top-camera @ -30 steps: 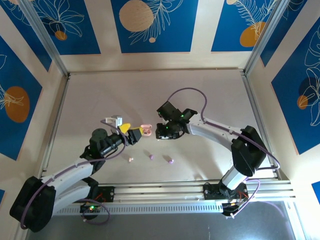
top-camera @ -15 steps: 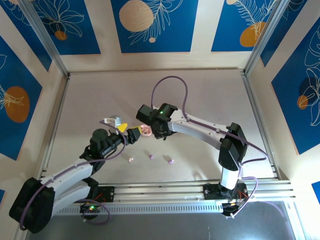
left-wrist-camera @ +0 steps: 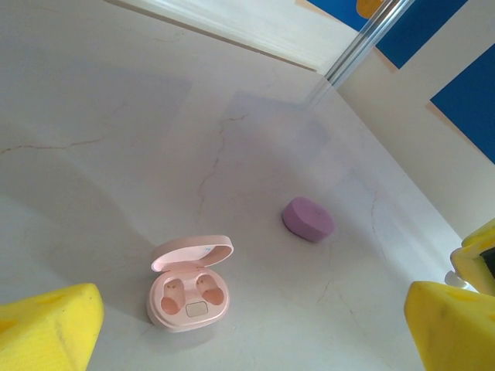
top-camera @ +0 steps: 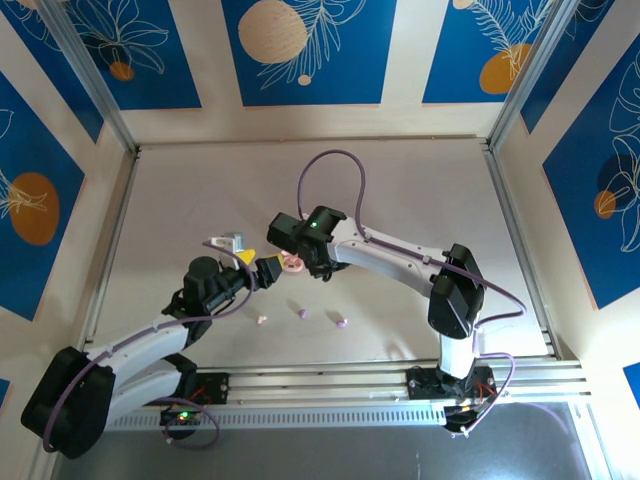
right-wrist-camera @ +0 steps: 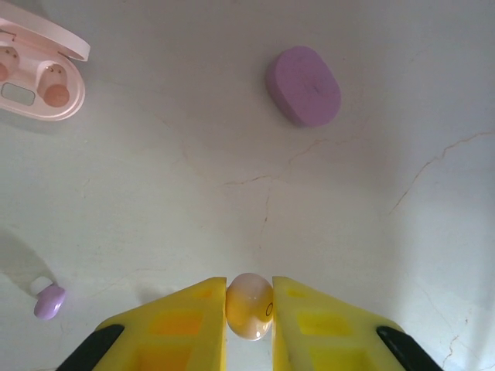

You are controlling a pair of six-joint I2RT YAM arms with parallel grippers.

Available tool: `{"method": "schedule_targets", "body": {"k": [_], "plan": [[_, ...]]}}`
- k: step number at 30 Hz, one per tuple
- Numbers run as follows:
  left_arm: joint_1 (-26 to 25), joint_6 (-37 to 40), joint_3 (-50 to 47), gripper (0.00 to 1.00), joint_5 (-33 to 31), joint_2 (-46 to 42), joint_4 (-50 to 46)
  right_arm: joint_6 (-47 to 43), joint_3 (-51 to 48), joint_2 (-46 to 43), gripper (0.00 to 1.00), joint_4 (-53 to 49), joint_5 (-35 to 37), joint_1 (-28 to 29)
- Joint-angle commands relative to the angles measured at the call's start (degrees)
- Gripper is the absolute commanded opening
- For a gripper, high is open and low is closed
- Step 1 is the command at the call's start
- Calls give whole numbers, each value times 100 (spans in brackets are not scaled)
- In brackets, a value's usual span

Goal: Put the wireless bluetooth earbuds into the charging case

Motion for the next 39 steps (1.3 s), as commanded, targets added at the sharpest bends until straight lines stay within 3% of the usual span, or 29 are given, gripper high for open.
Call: {"method": "schedule_targets", "body": {"k": [1, 10, 16, 39], "plan": [[43, -160, 67, 100, -229, 57, -119, -165, 46, 150, 19, 361, -212, -115], [933, -872, 93, 100, 471, 687, 5, -607, 564, 874, 19, 972, -737, -371], [1263, -1201, 72, 100, 851, 1074, 319, -764, 1106, 1438, 19, 1054, -860, -388], [1330, -1167, 32, 100, 832, 860, 230, -1104, 1590, 2281, 19, 1274, -1020, -335]]}}
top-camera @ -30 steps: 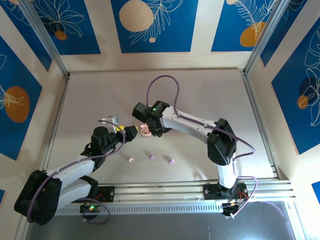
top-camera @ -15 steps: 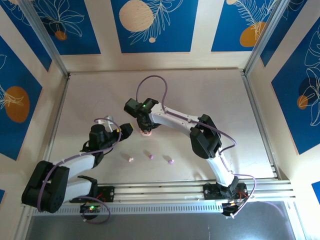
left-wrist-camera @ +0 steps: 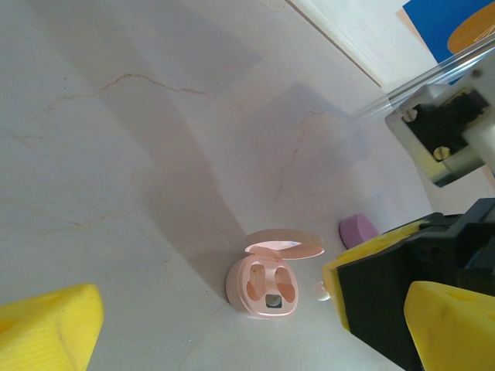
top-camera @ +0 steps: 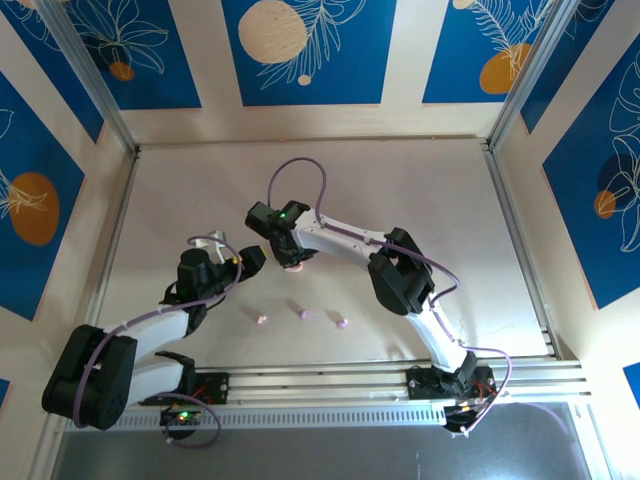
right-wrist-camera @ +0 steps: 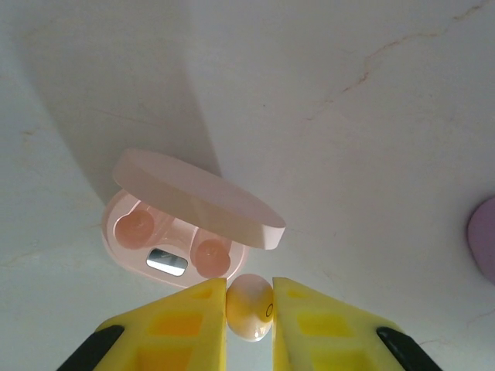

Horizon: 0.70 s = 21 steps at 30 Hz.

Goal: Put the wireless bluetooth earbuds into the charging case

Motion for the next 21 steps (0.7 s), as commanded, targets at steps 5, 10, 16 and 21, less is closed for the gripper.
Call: {"method": "schedule_targets", "body": {"k": [5, 10, 16, 21], "plan": [[61, -9, 30, 100, 102, -65, 144, -77, 183, 178, 19, 25, -149, 56], [63, -13, 30, 100, 116, -49, 159, -89, 183, 222, 19, 37, -190, 71], [58, -26, 30, 100, 121, -47, 168, -83, 192, 293, 19, 54, -221, 61], [63, -22, 30, 100, 128, -47, 183, -89, 205, 352, 19, 72, -235, 49]]}}
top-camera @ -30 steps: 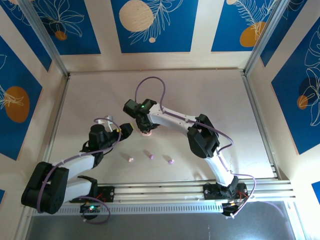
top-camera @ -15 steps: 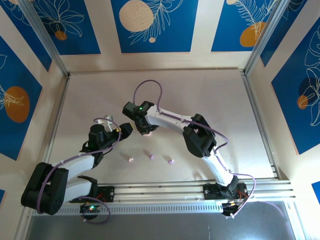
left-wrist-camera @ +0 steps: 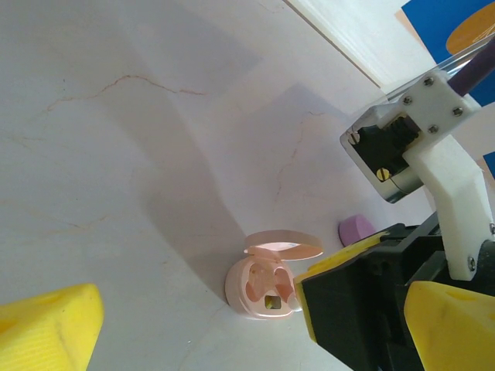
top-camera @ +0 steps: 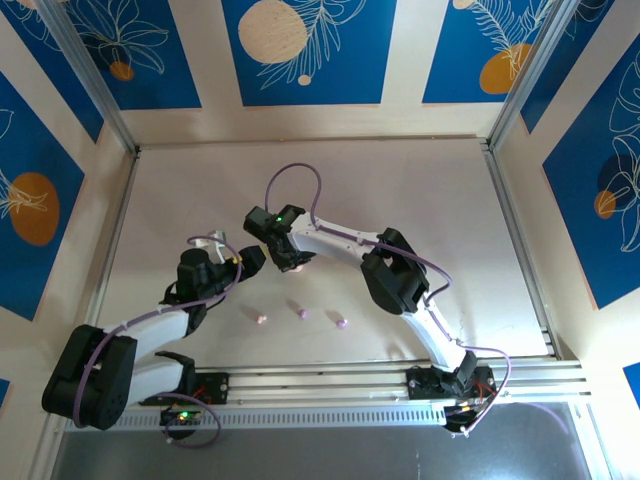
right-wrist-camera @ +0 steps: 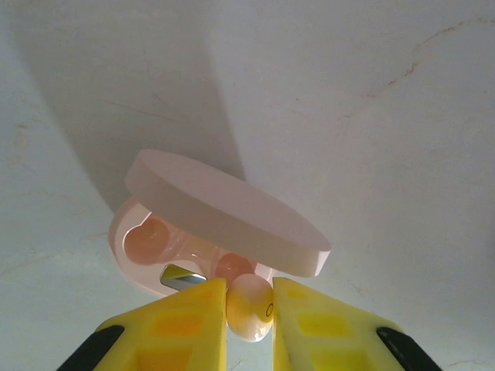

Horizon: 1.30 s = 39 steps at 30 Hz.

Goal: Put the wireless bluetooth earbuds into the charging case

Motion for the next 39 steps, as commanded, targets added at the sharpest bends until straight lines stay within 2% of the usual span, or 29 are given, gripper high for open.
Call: {"method": "schedule_targets", "body": {"k": [1, 16, 25, 39], "plan": [[63, -20, 30, 100, 131, -48, 167, -56, 181, 133, 19, -43, -136, 23], [63, -23, 22, 100, 126, -30, 181, -77, 235, 224, 19, -35, -136, -3], [58, -20, 23, 100, 125, -4, 222, -149, 650, 205, 19, -447, -41, -42], [60, 95, 21, 100, 42, -126, 88, -148, 405, 74, 19, -272, -9, -81]]}}
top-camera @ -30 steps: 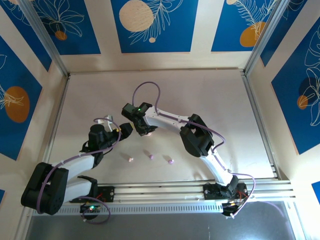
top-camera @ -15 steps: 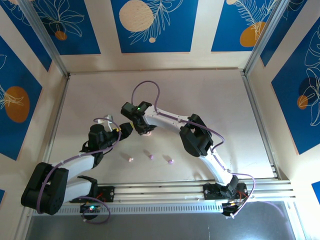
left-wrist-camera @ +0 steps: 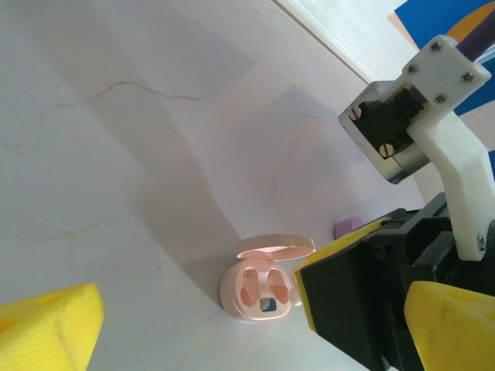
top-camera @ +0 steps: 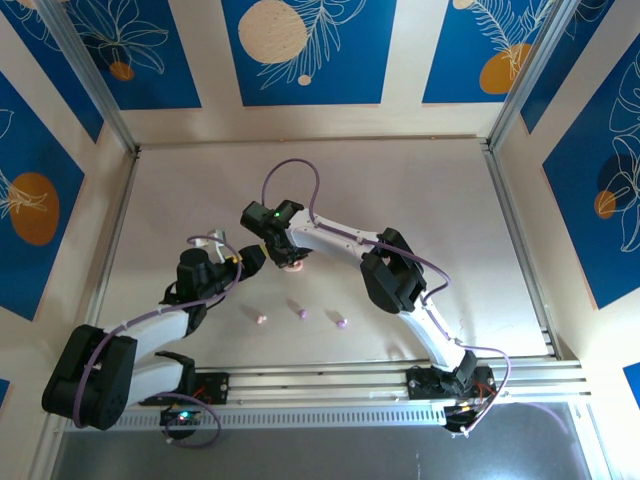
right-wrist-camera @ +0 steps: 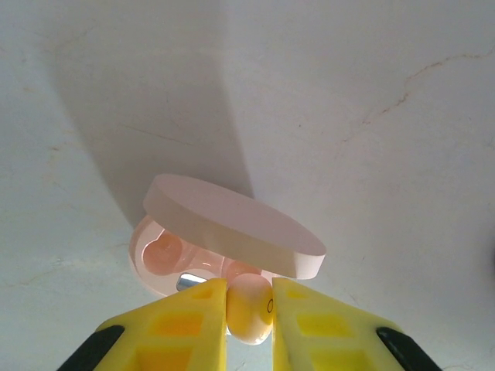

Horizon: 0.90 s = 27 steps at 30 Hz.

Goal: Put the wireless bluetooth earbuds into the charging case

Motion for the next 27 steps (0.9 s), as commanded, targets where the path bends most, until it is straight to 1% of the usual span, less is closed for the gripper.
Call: {"method": "schedule_targets", "body": {"k": [1, 27], "plan": [[60, 77, 21, 100, 17, -122, 4, -41, -43, -43, 19, -32, -20, -33], [59, 60, 30, 100, 78, -9, 115, -113, -272, 152, 19, 126, -15, -69]]}}
